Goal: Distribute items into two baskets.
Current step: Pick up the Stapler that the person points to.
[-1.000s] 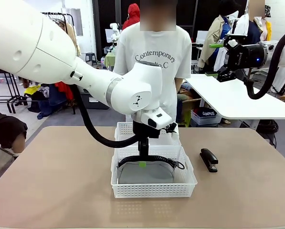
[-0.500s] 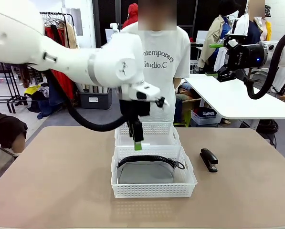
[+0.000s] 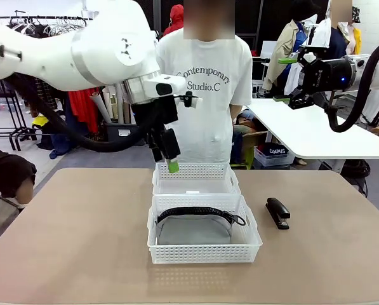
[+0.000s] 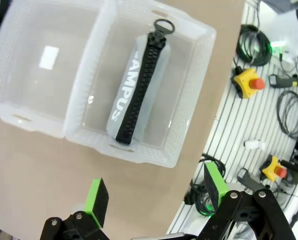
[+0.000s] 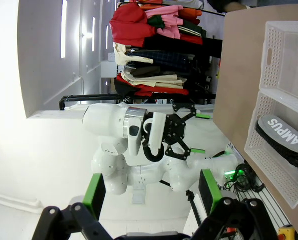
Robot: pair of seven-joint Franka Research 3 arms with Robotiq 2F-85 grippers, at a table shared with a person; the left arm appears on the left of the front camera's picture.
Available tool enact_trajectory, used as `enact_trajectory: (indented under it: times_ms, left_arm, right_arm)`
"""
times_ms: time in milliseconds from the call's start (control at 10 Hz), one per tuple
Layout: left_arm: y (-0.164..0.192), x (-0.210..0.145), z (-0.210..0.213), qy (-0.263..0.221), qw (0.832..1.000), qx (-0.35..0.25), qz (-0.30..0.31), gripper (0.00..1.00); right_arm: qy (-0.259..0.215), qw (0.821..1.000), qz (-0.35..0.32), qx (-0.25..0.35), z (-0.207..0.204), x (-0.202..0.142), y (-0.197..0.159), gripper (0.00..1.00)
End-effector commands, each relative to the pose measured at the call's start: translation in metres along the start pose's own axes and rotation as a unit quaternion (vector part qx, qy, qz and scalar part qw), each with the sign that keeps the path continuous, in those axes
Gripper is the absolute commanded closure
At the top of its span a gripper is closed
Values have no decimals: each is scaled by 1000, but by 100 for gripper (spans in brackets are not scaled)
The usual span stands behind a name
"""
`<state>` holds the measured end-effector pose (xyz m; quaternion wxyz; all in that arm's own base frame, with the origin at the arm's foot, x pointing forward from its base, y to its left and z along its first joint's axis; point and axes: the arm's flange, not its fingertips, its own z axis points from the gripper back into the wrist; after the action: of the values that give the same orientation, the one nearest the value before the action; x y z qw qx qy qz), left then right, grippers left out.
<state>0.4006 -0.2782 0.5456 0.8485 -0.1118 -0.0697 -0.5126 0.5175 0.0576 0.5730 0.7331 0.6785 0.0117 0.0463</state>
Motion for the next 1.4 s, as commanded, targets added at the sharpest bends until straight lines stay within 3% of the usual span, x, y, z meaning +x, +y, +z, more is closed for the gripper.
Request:
enact_trajectory:
  times_ms: [0, 100, 200, 700, 1000, 1300]
  left_arm:
    - [-2, -15, 3, 2, 999, 34, 18, 0]
    - [-8, -12, 2, 9, 999, 51, -8, 0]
    - [1, -6, 6, -4, 1000, 12, 9, 0]
    - [0, -5, 4, 2, 1000, 20, 3, 0]
    - [27, -18, 53, -84, 981, -47, 171, 0]
    - [56, -43, 99, -161, 922, -86, 342, 0]
  right_arm:
    - [1, 1000, 2, 1, 0, -1, 2, 0]
    - [1, 1000, 2, 1, 0, -1, 2, 0]
    - [1, 1000, 2, 1, 0, -1, 2, 0]
    - [1, 1000, 2, 1, 0, -1, 2, 0]
    - [1, 1000, 2, 1, 0, -1, 2, 0]
    - [1, 1000, 2, 1, 0, -1, 2, 0]
